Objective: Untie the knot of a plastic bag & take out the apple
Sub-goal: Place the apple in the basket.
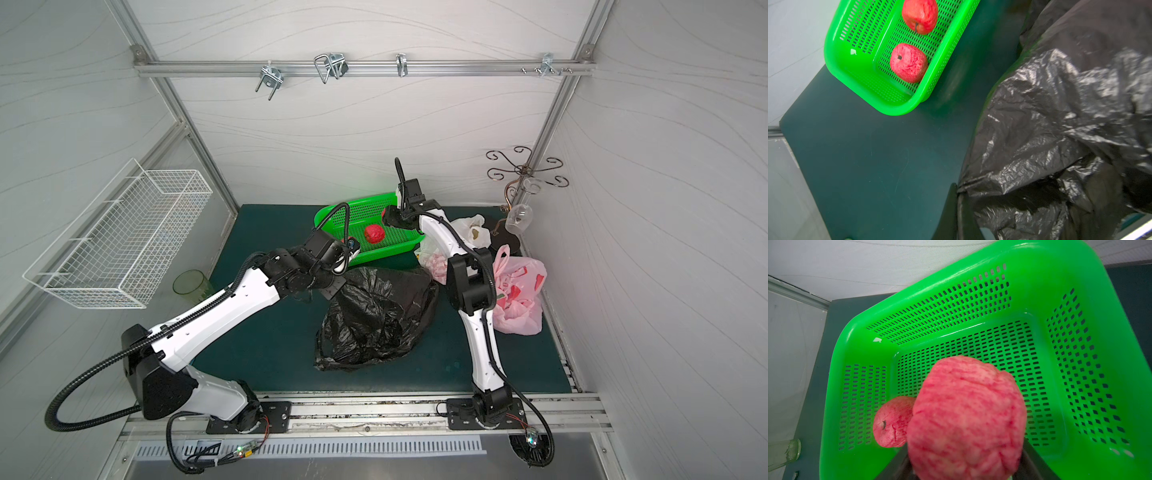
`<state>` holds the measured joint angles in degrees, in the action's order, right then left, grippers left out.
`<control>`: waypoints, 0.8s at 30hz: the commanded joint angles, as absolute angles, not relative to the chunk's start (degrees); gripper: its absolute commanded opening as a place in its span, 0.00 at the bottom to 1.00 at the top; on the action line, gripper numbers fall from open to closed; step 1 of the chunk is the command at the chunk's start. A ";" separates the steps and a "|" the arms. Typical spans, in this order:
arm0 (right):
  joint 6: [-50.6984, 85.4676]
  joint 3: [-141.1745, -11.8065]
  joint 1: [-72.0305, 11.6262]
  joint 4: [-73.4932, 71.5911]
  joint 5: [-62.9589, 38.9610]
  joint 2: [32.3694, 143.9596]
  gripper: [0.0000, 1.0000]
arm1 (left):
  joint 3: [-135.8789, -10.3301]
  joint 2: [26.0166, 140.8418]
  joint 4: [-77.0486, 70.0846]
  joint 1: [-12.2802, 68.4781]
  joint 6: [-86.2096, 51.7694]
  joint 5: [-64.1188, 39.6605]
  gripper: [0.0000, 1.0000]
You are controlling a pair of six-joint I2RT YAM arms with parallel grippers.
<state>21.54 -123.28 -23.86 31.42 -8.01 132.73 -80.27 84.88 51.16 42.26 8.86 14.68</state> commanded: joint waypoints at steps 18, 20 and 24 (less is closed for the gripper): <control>25.44 -96.41 -26.92 25.71 -8.54 107.45 0.94 | -83.20 86.46 52.16 42.26 8.05 13.77 0.00; 24.42 -90.60 -29.55 24.87 -7.31 100.84 0.93 | -82.50 85.34 50.87 42.06 7.83 12.70 0.00; 22.15 -74.64 -36.64 19.62 -0.30 81.84 0.91 | -81.99 84.05 49.86 41.91 7.73 12.19 0.00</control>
